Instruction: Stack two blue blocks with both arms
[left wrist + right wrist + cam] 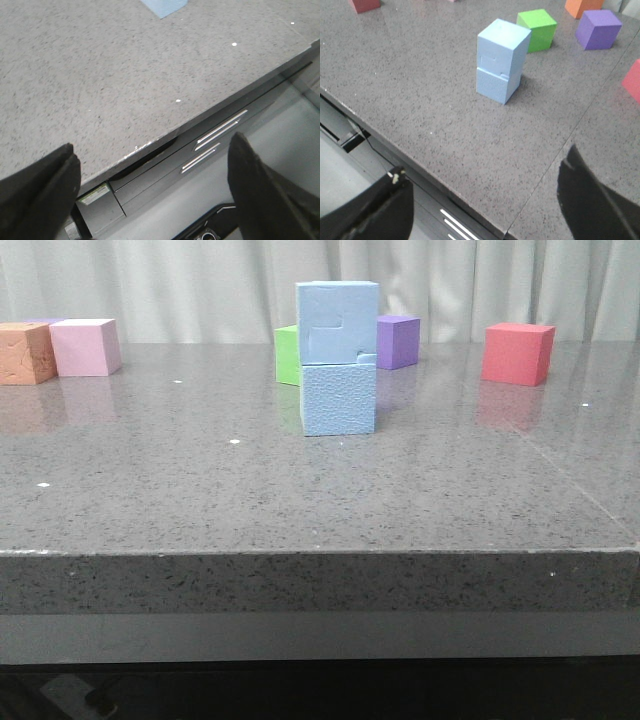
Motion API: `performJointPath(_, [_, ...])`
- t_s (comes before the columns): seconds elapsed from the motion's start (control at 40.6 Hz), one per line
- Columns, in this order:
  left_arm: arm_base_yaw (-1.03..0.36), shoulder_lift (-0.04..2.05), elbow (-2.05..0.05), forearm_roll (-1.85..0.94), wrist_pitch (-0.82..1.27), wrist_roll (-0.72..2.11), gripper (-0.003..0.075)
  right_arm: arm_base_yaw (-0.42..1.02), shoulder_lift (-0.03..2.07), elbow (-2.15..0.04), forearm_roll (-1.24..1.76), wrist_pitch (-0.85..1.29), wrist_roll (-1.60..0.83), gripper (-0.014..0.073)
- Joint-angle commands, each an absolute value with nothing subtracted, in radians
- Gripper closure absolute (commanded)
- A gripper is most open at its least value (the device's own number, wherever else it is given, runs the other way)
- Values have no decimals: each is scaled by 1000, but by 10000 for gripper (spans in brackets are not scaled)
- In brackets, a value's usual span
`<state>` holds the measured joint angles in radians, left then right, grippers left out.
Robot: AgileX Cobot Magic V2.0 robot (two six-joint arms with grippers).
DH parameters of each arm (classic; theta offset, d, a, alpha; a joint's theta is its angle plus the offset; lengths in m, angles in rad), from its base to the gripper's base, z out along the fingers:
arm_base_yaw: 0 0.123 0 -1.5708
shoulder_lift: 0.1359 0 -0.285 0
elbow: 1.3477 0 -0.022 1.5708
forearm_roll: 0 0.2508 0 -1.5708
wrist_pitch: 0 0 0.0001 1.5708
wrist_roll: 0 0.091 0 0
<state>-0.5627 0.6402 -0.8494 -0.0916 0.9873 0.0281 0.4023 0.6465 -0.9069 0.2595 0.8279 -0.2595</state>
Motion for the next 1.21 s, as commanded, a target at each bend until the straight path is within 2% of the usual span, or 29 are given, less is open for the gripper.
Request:
performJointPath(0.0, [-565, 581, -823, -80, 891, 0, 133, 397, 648, -929, 246, 792, -266, -2])
performJointPath(0.222, [-565, 545, -788, -80, 884, 0, 135, 397, 648, -929, 237, 806, -266, -2])
performJointPath(0.295, [-565, 545, -788, -80, 880, 0, 164, 397, 648, -929, 237, 808, -266, 20])
performJointPath(0.369, [-565, 545, -788, -80, 879, 0, 266, 397, 648, -929, 237, 810, -266, 111])
performJointPath(0.443, [-565, 545, -788, -78, 878, 0, 405, 397, 648, -929, 237, 815, -266, 287])
performJointPath(0.542, [-565, 545, -788, -78, 880, 0, 545, 397, 648, -929, 237, 831, -266, 502])
performJointPath(0.64, [-565, 545, -788, -78, 880, 0, 657, 397, 648, -929, 237, 834, -266, 646])
performJointPath(0.714, [-565, 545, -788, -78, 880, 0, 720, 397, 648, -929, 237, 834, -266, 713])
performJointPath(0.739, [-565, 545, -788, -78, 880, 0, 741, 397, 648, -929, 237, 834, -266, 719])
performJointPath(1.059, [-565, 523, -768, -81, 854, 0, 741, 397, 648, -929, 237, 834, -266, 712])
performJointPath(1.182, [-498, 466, -703, -85, 805, 0, 741, 397, 648, -929, 237, 833, -266, 712])
